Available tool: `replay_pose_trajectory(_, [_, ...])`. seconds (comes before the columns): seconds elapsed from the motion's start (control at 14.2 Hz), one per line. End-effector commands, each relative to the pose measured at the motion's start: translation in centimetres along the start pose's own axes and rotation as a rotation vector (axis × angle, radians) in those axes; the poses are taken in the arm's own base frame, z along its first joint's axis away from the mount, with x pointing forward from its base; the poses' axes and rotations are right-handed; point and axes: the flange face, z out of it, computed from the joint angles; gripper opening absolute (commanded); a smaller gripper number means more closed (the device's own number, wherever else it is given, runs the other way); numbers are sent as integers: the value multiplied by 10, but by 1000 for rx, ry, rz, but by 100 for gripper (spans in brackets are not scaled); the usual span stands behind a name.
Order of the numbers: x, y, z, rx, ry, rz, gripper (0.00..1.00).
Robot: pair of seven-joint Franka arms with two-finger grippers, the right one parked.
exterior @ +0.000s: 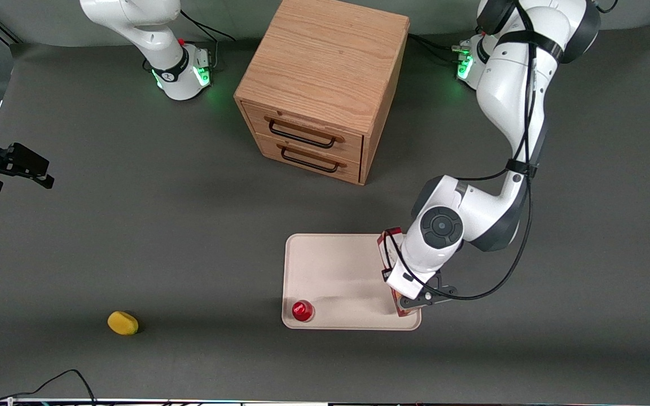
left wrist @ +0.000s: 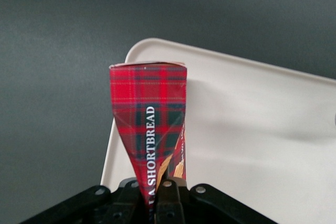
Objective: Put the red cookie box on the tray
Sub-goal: 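Lower the held box onto the white tray beside the red ball, then open the left gripper to release the box on the tray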
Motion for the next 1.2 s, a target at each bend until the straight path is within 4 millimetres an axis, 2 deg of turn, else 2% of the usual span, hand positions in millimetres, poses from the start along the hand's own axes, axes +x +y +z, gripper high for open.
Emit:
replay_pose_trajectory(0.0, [9, -2, 4, -5, 35, -20, 0])
replay_pose_trajectory(0.14, [16, -13, 11, 2, 48, -32, 0])
replay_pose_trajectory(0.35, [7, -17, 37, -15, 58, -27, 0])
replay_pose_trajectory(0.63, [4, -18, 47, -11, 50, -25, 0])
replay_pose_trajectory(0.7, [4, -18, 48, -11, 50, -22, 32])
replay_pose_trajectory(0.77, [4, -18, 49, -9, 48, -19, 74])
replay_pose_trajectory(0.84, [4, -18, 48, -9, 49, -10, 100])
replay_pose_trajectory(0.98, [6, -16, 41, -13, 48, -19, 100])
replay_pose_trajectory(1.12, [7, -15, 25, 0, 29, -28, 100])
